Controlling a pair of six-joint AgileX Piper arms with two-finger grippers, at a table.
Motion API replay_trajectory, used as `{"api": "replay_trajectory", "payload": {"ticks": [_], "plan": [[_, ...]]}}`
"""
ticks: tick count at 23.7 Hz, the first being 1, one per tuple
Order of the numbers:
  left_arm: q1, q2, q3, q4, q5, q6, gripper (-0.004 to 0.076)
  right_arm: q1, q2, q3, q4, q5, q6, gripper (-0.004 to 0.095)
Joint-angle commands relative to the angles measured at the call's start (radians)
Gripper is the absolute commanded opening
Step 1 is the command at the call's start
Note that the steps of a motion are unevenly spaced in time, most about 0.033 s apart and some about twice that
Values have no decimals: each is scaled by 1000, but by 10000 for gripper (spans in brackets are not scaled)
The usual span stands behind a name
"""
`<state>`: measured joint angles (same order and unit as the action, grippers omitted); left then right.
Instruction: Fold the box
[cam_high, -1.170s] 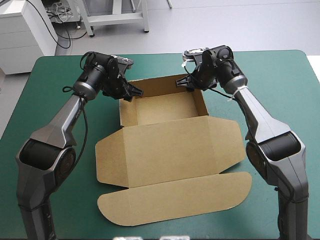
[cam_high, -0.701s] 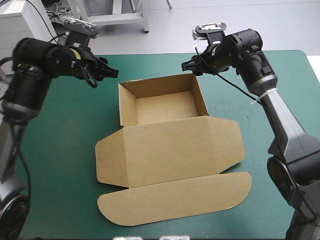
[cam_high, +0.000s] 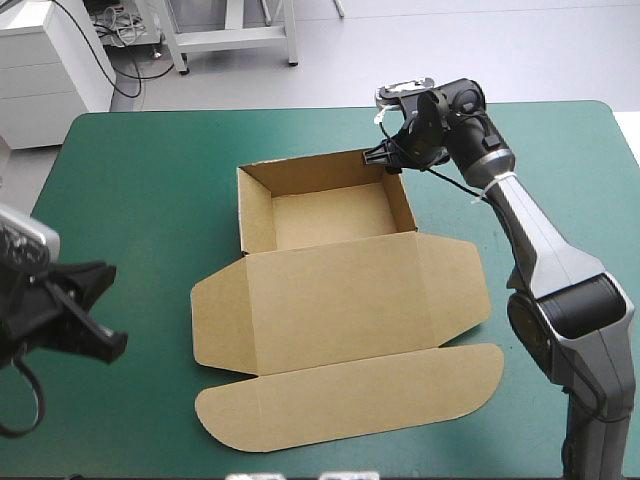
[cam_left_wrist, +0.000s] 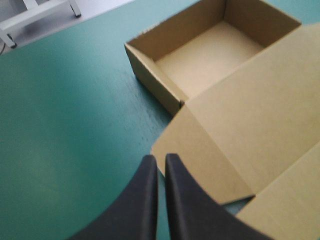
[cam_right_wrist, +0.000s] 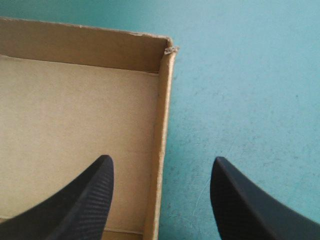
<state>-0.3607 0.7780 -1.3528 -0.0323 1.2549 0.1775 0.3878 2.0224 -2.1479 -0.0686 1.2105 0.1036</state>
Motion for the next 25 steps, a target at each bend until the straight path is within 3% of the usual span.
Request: {"api": "replay_trajectory", "payload": {"ticks": [1, 10, 14, 16, 21, 23, 25], "plan": [[-5, -173, 209, -16, -27, -14, -8, -2, 7, -20, -13, -41, -9, 539], [-5, -604, 663, -8, -254, -110, -8, -2, 114, -20, -10, -41, -9, 499], [-5, -734, 800, -8, -303, -110, -8, -2, 116, -20, -17, -41, -9, 236], [-5, -791, 817, -2, -308, -110, -8, -2, 116, -20, -33, -41, -13, -23], [-5, -805, 819, 3, -307, -110, -8, -71, 116, -20, -149, -41, -28, -22], [-5, -805, 819, 3, -307, -110, -8, -161, 116, -20, -166, -41, -46, -22], [-5, -805, 819, 3, -307, -110, -8, -321, 116, -20, -171, -41, -61, -22]]}}
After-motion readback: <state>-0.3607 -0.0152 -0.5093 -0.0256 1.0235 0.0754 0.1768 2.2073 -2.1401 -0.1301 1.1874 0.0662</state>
